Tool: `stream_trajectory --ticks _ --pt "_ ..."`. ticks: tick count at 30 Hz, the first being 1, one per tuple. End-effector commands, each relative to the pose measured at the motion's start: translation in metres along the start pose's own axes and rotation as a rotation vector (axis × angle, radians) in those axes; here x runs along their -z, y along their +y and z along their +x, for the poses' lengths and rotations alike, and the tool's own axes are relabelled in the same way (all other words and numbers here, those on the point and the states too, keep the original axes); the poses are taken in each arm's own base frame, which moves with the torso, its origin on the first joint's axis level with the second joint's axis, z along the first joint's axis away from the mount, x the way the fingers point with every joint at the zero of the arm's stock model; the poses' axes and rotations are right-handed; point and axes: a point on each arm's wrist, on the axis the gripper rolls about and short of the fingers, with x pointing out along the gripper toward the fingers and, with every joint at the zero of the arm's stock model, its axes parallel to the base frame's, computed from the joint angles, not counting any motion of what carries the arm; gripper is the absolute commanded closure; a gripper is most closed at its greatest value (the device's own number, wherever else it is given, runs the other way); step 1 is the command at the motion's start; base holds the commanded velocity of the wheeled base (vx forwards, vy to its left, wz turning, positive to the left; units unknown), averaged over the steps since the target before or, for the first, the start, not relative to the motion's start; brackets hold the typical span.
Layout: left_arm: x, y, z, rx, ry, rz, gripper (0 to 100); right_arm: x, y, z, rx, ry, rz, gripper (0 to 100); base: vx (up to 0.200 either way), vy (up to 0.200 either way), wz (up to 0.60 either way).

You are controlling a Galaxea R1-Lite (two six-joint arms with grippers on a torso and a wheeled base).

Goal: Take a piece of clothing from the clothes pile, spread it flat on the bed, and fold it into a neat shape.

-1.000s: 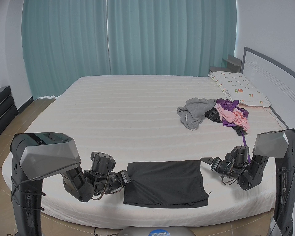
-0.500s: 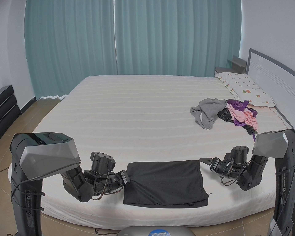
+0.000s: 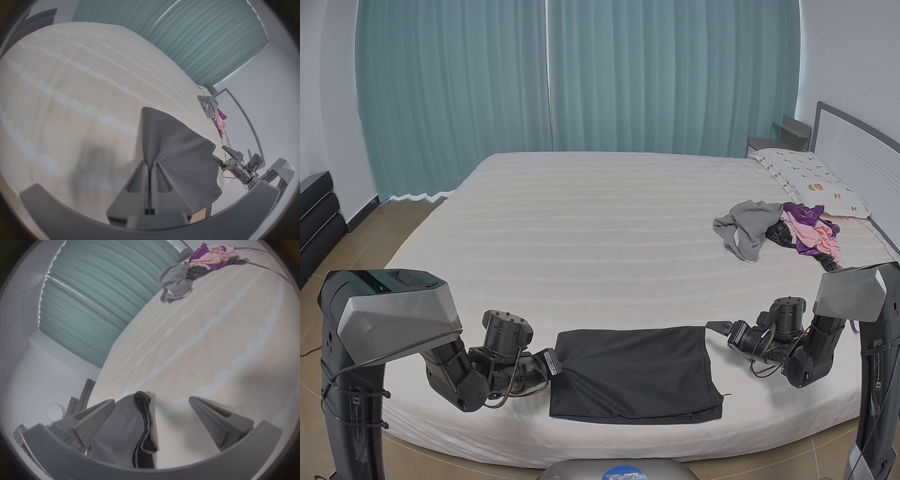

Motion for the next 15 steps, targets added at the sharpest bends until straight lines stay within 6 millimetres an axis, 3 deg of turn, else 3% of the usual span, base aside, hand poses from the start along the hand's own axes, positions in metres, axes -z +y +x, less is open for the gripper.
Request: stream_trajectory --ticks 1,15 --pt "-0.0003 -0.0002 -0.0007 -0.005 -0.002 -0.001 100 0.0 0.0003 0.0001 -0.001 0.0 -0.001 0 0.0 0.2 0.0" --pt "0.0017 -0.0004 0.0002 -0.009 0.005 0.001 100 0.0004 -0.0001 0.0003 0.0 0.001 0.0 0 0.0 0.2 0.0"
